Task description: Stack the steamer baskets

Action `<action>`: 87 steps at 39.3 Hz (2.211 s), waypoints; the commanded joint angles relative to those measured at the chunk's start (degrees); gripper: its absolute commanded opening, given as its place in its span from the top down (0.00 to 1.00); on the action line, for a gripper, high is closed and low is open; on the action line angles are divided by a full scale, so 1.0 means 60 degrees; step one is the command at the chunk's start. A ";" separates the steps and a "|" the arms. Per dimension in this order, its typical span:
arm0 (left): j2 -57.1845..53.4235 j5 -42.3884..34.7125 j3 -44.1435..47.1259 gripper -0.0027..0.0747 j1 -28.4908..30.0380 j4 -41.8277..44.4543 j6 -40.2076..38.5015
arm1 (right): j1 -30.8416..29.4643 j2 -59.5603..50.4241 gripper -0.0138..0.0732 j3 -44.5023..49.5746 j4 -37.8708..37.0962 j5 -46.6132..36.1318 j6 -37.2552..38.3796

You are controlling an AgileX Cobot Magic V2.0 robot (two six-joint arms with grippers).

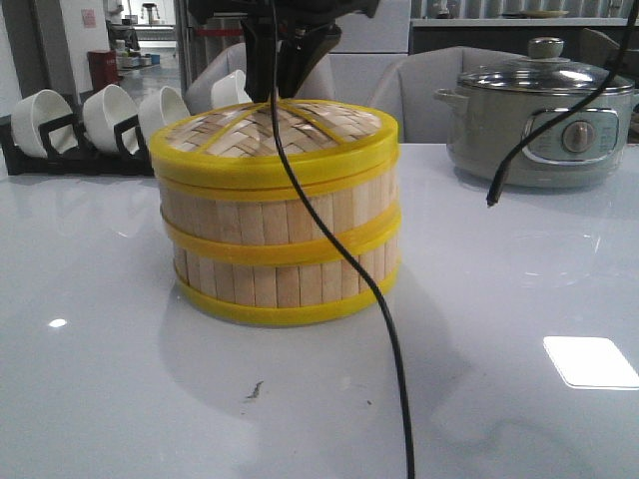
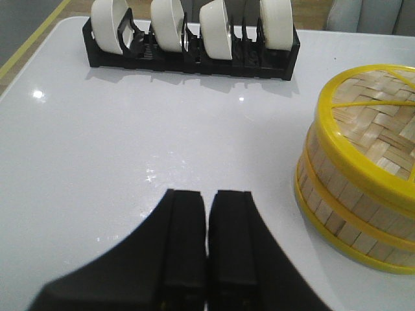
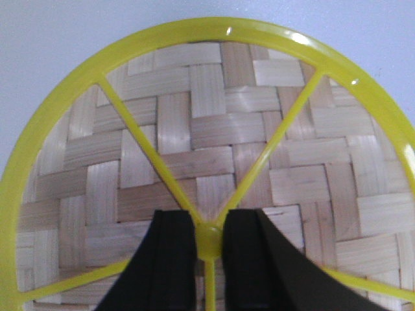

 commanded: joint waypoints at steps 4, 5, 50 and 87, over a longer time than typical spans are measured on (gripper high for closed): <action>0.0014 -0.0806 -0.0256 0.84 -0.0061 0.0079 -0.0085 | -0.0039 -0.0619 0.52 -0.0341 -0.0056 -0.0503 0.0148; 0.0014 -0.0806 -0.0256 0.84 -0.0061 0.0079 -0.0085 | -0.0039 -0.0631 0.49 -0.0341 -0.0056 -0.0503 0.0163; 0.0014 -0.0806 -0.0256 0.84 -0.0061 0.0079 -0.0085 | -0.2477 -0.5460 0.39 0.3593 -0.0181 -0.3914 0.0163; 0.0014 -0.0806 -0.0256 0.84 -0.0061 0.0079 -0.0085 | -0.5829 -1.5253 0.39 1.6553 -0.0181 -1.0117 0.0163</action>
